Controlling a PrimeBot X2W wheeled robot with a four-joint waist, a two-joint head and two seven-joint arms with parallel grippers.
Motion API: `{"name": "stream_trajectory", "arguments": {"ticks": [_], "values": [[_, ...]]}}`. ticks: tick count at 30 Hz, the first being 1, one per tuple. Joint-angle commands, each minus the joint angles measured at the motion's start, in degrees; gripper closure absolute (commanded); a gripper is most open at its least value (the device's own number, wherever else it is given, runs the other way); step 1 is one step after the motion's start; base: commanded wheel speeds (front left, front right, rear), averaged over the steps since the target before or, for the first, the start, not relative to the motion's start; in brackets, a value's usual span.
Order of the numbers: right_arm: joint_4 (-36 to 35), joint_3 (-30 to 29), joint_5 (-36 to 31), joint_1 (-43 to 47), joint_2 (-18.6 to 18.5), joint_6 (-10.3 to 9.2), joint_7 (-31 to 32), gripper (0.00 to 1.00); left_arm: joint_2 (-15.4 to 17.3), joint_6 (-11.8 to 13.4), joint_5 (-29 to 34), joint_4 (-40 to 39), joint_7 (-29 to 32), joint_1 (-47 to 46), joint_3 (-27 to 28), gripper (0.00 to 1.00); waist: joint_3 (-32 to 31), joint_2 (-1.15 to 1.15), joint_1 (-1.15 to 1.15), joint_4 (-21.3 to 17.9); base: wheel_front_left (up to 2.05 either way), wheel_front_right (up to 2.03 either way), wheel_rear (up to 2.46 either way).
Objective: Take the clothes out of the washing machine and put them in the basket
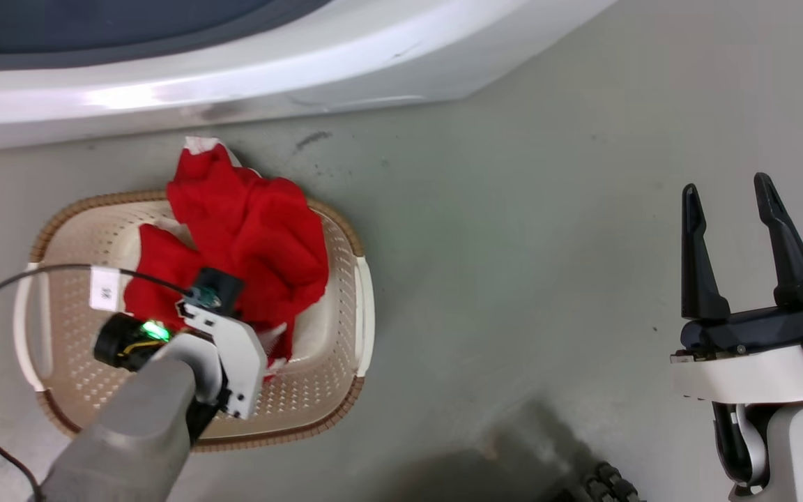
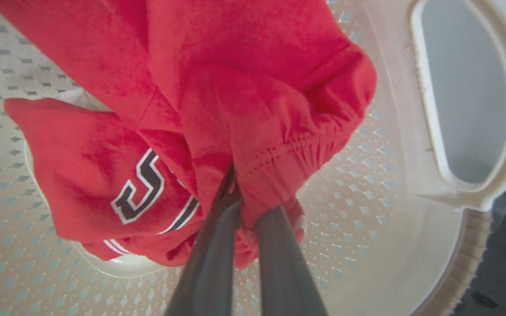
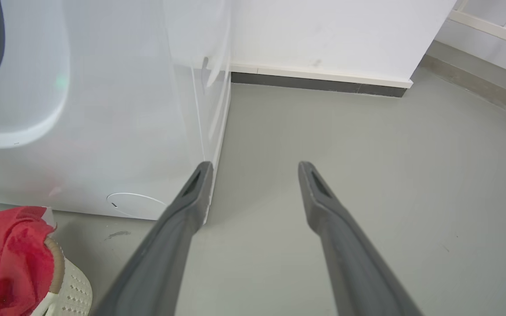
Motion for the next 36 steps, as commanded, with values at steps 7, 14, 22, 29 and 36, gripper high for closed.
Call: {"name": "stream_trajectory", "arguments": {"ticks": [7,14,22,29,36], "values": [[-0.9,0.1,0.8,-1.3,0.1,-0.06,-0.1,0.00,-1.6,0.0,0.4,7.1,-3.7,-5.0,-0.2,1.00,3.9,0.00,-0.01,-1.4,0.00,0.00,0.00],[-0.1,0.7,0.8,-1.7,0.0,-0.06,-0.1,0.00,-3.3,0.5,0.7,11.6,-5.9,-5.7,-1.0,0.00,3.4,0.00,-0.01,-1.5,0.00,0.00,0.00],[1.3,0.5,-0.1,-1.2,0.0,-0.06,-0.1,0.00,-4.9,0.2,0.1,12.6,-9.0,-3.0,-1.4,0.00,-3.2,0.00,-0.01,-0.3,0.00,0.00,0.00],[3.4,-0.6,-1.1,0.6,0.0,-0.06,-0.1,0.00,-5.6,0.1,0.6,9.6,-10.6,-0.7,-2.2,0.00,-12.7,0.00,-0.01,2.0,0.00,0.00,0.00],[4.7,-1.4,-2.3,2.7,0.0,-0.06,-0.1,0.00,-2.9,2.2,2.6,-2.2,-10.7,0.8,2.3,0.00,-21.0,0.00,-0.01,4.6,0.00,0.00,0.00]]}}
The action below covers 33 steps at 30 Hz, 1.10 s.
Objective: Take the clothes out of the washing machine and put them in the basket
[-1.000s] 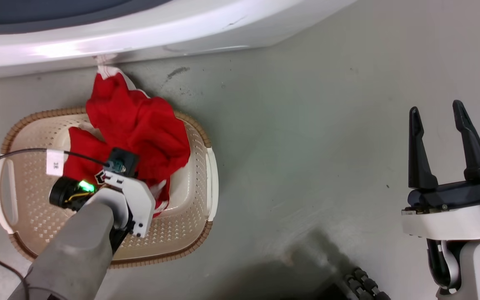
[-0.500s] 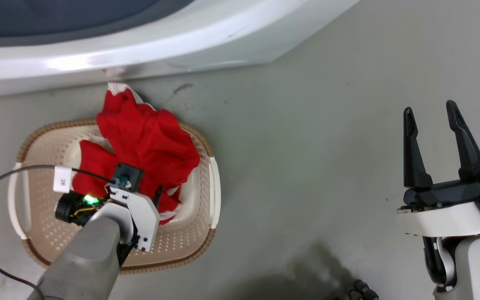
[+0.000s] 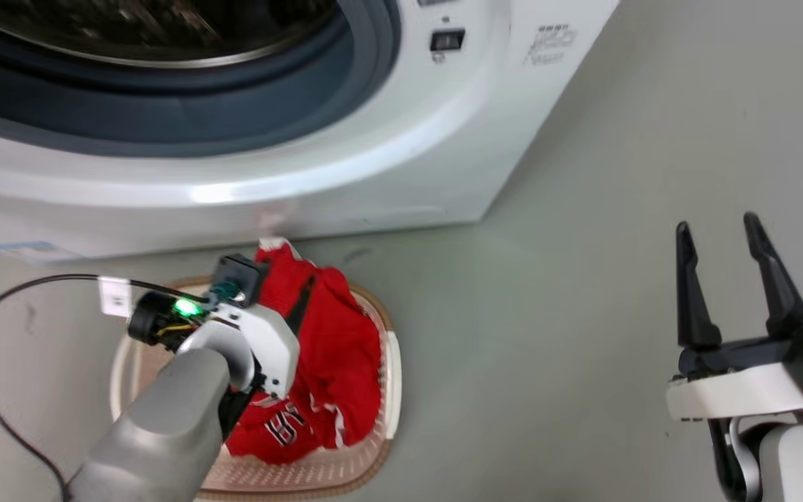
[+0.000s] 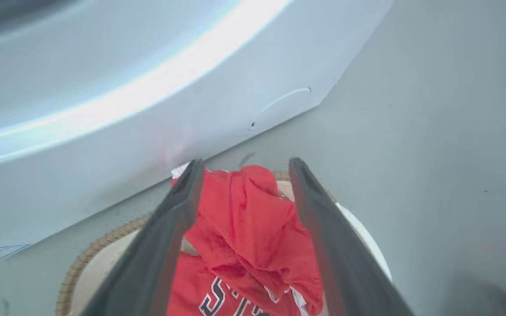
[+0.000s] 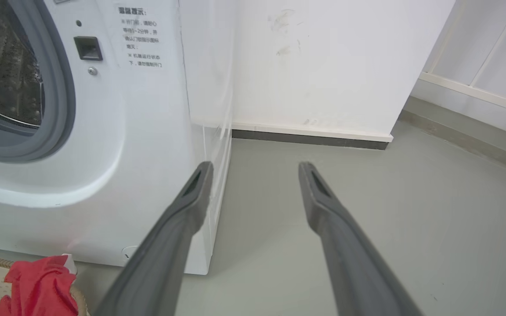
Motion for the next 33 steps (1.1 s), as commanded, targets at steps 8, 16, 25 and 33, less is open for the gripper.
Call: {"name": "stream_trajectory", "arguments": {"ticks": [8,16,25,33], "values": [[0.8,-1.1,-1.6,3.1,0.0,-0.06,-0.1,0.00,4.6,6.7,5.1,-19.6,-0.2,10.0,12.5,0.00,-12.4,0.00,0.00,5.1,0.00,0.00,0.00],[0.5,-1.4,-1.0,7.4,0.0,-0.06,-0.1,0.00,4.1,10.2,11.1,-37.8,-0.2,24.3,26.7,0.00,-19.1,0.00,0.00,6.8,0.00,0.00,0.00],[-1.1,-1.3,0.4,12.7,0.0,-0.06,-0.1,0.00,-0.9,10.9,19.0,-50.7,-0.2,37.9,36.6,0.00,-24.9,0.00,0.00,7.1,0.00,0.00,0.00],[-1.6,-1.1,1.3,15.1,0.0,-0.06,-0.1,0.00,-6.2,10.2,24.0,-56.1,-0.2,45.6,41.4,0.00,-26.7,0.00,0.00,6.6,0.00,0.00,0.00]]}}
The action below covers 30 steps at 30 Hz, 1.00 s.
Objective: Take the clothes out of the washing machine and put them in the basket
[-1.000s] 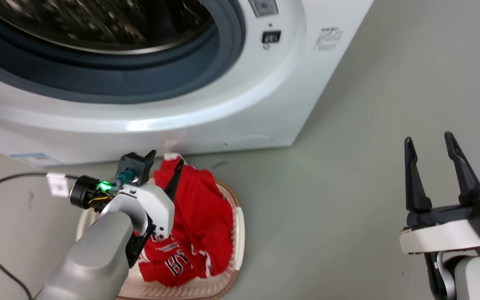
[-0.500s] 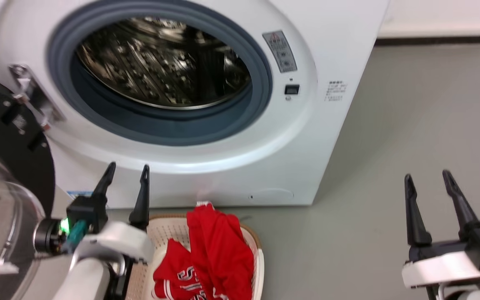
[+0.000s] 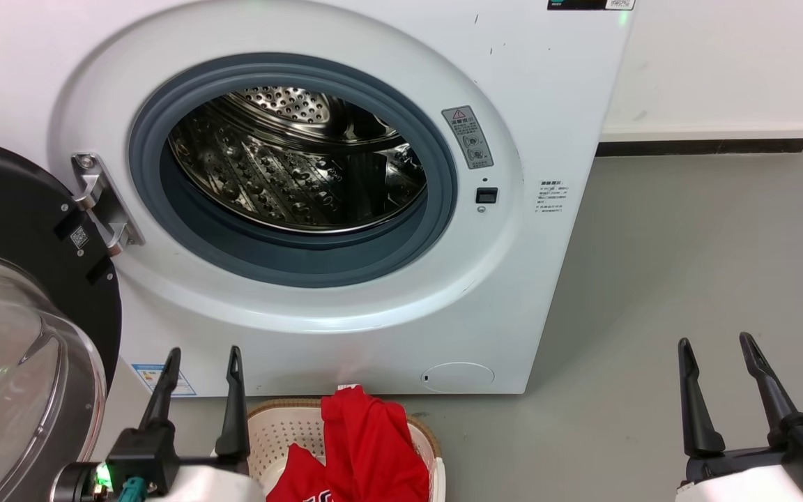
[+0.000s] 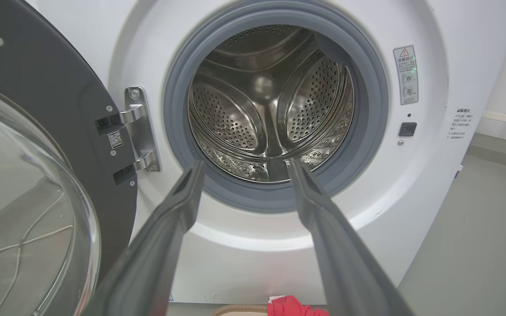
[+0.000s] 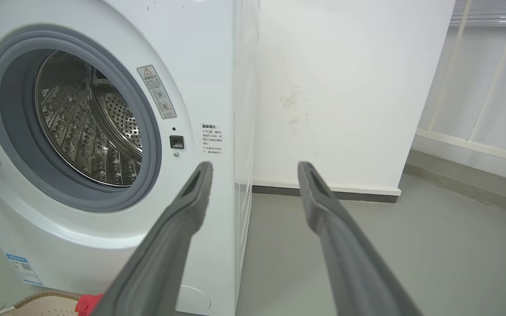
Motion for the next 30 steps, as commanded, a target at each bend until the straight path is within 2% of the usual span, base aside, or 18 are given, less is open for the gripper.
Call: {"name": "stream_trajectory", "arguments": {"ticks": [1,6,16,25,30], "values": [[-0.1,0.2,0.4,0.6,0.0,-0.06,-0.1,0.00,-0.7,-0.6,1.3,-0.6,-0.1,1.2,0.9,0.00,-0.3,0.00,0.02,-0.2,0.00,0.00,0.00],[-0.2,0.5,0.5,0.9,0.0,-0.06,-0.1,0.00,-3.0,-1.9,3.4,-0.8,-0.1,2.9,2.6,0.00,-0.5,0.00,0.02,-0.4,0.00,0.00,0.00],[0.3,1.0,0.6,0.9,0.0,-0.06,-0.1,0.00,-5.5,-3.9,5.3,-0.4,-0.1,2.6,4.9,0.00,-0.5,0.00,0.02,-0.8,0.00,0.00,0.00],[0.2,1.4,0.5,0.5,0.0,-0.06,-0.1,0.00,-6.3,-5.3,6.7,0.4,-0.1,2.5,7.0,0.00,-0.5,0.00,0.02,-0.6,0.00,0.00,0.00],[0.4,1.5,0.6,0.4,0.0,-0.06,-0.1,0.00,-6.4,-5.0,8.4,1.1,-0.1,2.5,7.0,0.00,-0.5,0.00,0.02,-0.6,0.00,0.00,0.00]]}}
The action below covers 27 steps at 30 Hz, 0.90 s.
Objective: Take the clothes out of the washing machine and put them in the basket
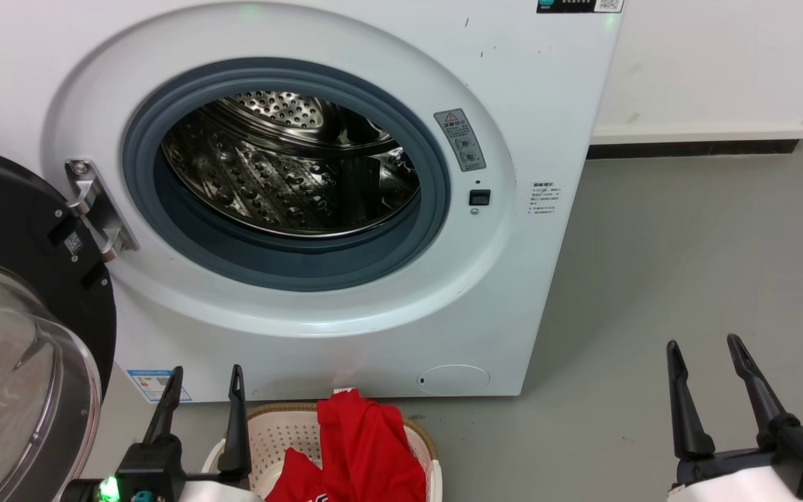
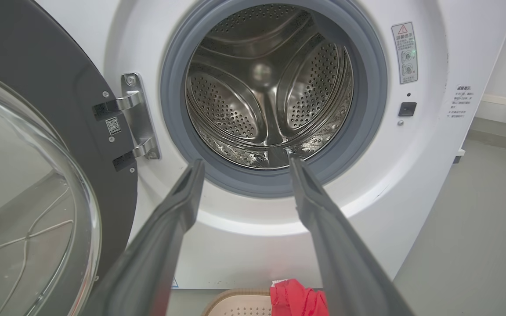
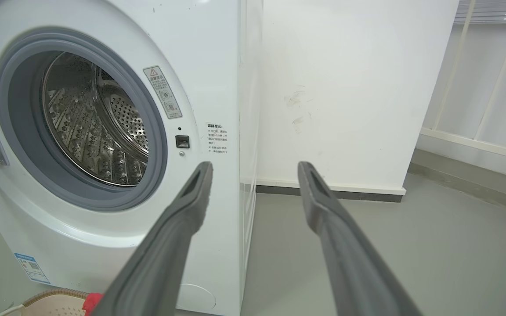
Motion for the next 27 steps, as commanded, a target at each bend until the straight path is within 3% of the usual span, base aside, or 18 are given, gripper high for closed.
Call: {"name": "stream_trajectory", "arguments": {"ticks": [1,7,8,13,27], "values": [[0.1,0.0,0.3,0.2,0.0,-0.06,-0.1,0.00,0.0,0.2,0.5,0.1,-0.1,-0.2,0.0,0.00,0.0,0.00,0.00,0.0,0.00,0.00,0.00],[-0.1,0.2,0.2,0.1,0.0,-0.06,-0.1,0.00,-0.2,-0.2,-0.2,0.8,-0.1,-0.2,0.4,0.00,-0.1,0.00,0.00,-0.1,0.00,0.00,0.00],[0.0,0.1,0.0,0.0,0.0,0.00,0.0,1.00,-0.2,-0.2,-0.4,0.7,0.0,0.0,0.4,1.00,-0.1,0.00,0.00,-0.1,0.00,0.00,0.00],[2.0,0.3,1.1,0.3,0.0,0.01,0.2,1.00,-0.5,-0.3,-1.5,3.1,0.7,0.3,0.5,1.00,-0.1,0.00,0.00,-0.1,0.00,0.00,0.00],[4.5,0.7,19.1,-2.2,-1.0,0.00,3.2,1.00,-0.5,-1.6,-18.0,4.5,4.6,-2.1,1.7,1.00,0.1,0.00,0.00,0.1,0.00,0.00,0.00]]}}
